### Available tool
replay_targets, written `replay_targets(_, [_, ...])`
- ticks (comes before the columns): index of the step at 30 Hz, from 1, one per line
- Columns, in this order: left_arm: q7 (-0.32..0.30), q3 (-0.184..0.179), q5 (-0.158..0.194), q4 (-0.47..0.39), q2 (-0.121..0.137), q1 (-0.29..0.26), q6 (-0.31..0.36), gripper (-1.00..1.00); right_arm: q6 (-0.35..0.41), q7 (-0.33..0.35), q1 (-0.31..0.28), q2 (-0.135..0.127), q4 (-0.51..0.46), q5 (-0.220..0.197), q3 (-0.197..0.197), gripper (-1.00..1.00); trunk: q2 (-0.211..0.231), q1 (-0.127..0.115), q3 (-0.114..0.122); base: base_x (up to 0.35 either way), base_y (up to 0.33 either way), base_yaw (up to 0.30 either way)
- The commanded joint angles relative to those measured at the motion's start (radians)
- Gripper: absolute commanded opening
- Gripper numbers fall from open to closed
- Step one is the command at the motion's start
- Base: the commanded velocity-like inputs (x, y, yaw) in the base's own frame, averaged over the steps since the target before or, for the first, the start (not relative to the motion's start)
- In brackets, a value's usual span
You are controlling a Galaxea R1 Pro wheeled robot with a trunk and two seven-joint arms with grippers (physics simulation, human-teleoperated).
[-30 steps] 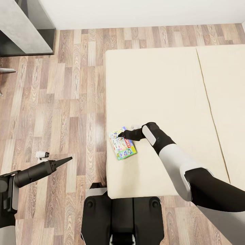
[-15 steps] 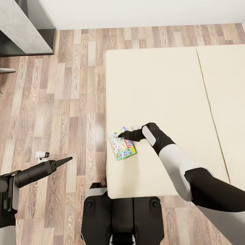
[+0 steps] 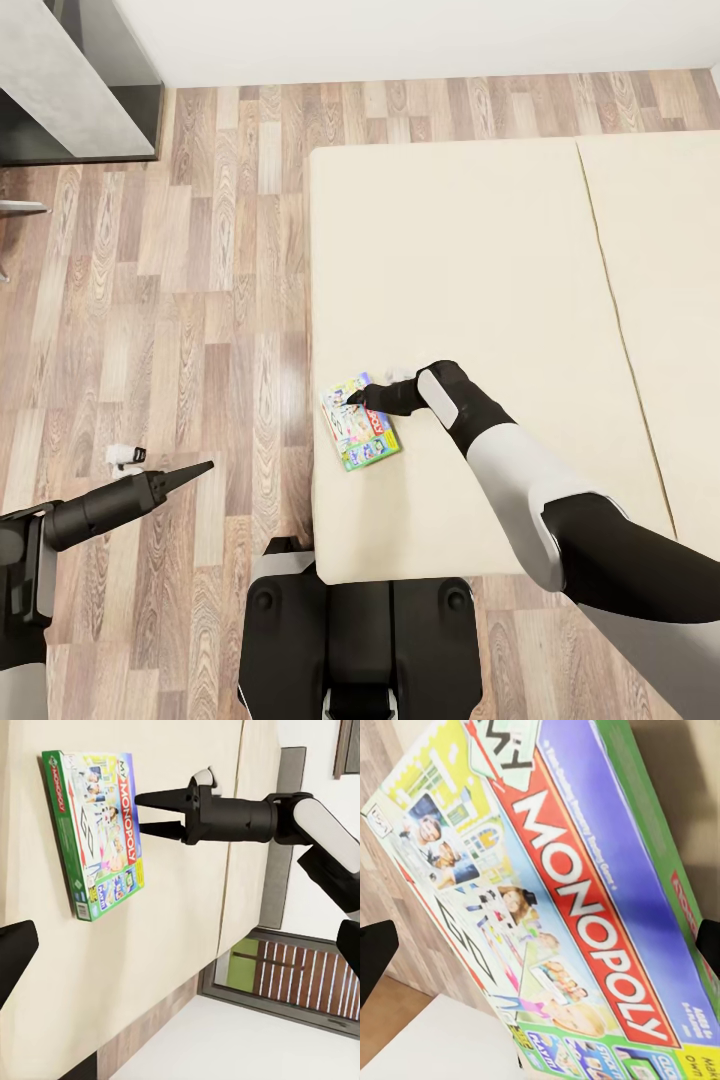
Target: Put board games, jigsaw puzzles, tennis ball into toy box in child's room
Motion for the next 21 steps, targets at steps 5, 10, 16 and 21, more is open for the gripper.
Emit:
replay_targets(5, [-0.008, 0.001, -0.008, -0.001, 0.001, 0.000, 0.010, 1.00, -0.001, 0.002, 0.000, 0.000, -0.003, 0.012, 0.000, 1.00, -0.002, 0.001, -0.001, 0.000, 0.000, 0.000])
replay_targets(10, [-0.008, 0.001, -0.008, -0.001, 0.001, 0.000, 0.011, 1.00, -0.004, -0.010, 0.000, 0.000, -0.006, 0.022, 0.000, 1.00, -0.002, 0.001, -0.001, 0.000, 0.000, 0.000])
replay_targets(16, [-0.008, 0.001, -0.008, -0.001, 0.001, 0.000, 0.010, 1.00, -0.001, -0.103, 0.000, 0.000, -0.011, 0.027, 0.000, 1.00, -0.002, 0.001, -0.001, 0.000, 0.000, 0.000])
replay_targets(21, [-0.008, 0.001, -0.008, -0.001, 0.001, 0.000, 0.010, 1.00, 0.004, -0.188, 0.000, 0.000, -0.039, 0.025, -0.001, 1.00, -0.002, 0.001, -0.001, 0.000, 0.000, 0.000])
